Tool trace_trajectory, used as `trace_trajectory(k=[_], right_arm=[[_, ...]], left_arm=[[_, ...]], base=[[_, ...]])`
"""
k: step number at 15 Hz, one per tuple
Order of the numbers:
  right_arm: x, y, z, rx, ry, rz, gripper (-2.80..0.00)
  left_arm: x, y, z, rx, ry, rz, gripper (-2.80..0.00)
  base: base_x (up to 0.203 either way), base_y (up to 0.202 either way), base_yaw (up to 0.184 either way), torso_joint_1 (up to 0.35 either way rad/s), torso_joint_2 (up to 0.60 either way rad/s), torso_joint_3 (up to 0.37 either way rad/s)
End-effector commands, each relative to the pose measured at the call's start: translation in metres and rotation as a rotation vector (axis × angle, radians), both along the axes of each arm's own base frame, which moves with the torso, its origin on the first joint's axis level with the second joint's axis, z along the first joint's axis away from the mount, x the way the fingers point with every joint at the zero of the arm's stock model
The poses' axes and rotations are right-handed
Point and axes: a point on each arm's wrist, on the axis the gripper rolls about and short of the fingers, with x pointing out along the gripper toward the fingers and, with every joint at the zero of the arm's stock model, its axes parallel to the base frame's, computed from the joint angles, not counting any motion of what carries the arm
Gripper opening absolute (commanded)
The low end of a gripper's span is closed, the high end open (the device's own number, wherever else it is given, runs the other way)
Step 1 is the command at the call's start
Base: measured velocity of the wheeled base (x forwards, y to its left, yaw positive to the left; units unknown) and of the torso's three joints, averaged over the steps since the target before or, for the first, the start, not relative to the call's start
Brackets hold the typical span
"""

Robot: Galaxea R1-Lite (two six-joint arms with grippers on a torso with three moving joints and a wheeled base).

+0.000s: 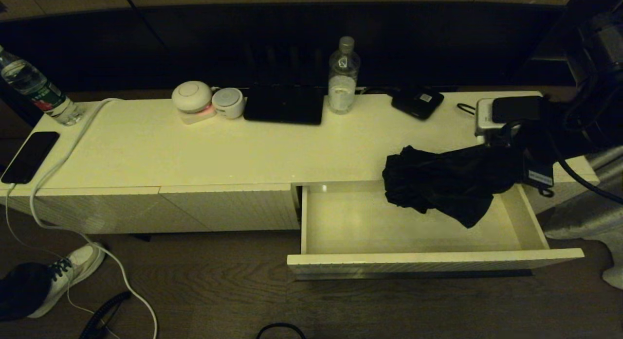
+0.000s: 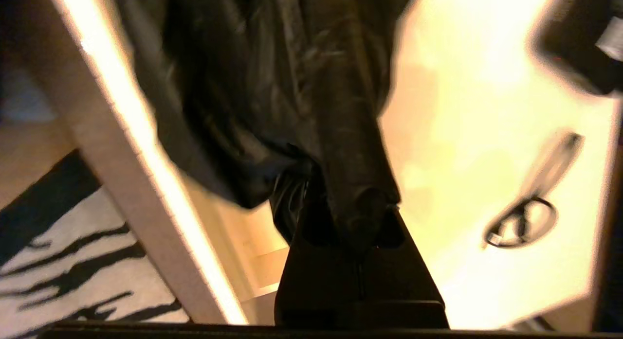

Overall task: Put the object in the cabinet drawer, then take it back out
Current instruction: Put the umbrella in the drawer

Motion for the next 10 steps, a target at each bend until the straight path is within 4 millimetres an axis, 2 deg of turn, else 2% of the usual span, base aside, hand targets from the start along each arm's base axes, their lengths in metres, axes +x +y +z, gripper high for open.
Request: trace_trajectory(k=[1, 5, 10], right_arm=[[0.024, 0.006, -0.001, 0.010, -0.015, -0.037, -2.80], [0.065, 0.014, -0.002, 0.085, -0.070, -0.137, -2.80], [0.113, 0.026, -0.018, 0.250, -0.166, -0.267, -2.80]], left_arm=[[0.000, 0.000, 0.000, -0.001, -0.002, 0.000, -2.80], [0.000, 0.000, 0.000, -0.001, -0.002, 0.000, -2.80], [0.000, 0.000, 0.000, -0.001, -0.002, 0.000, -2.80]], base=[[0.000, 0.000, 0.000, 0.000, 0.00, 0.000], [0.000, 0.000, 0.000, 0.000, 0.00, 0.000], [0.000, 0.000, 0.000, 0.000, 0.00, 0.000]])
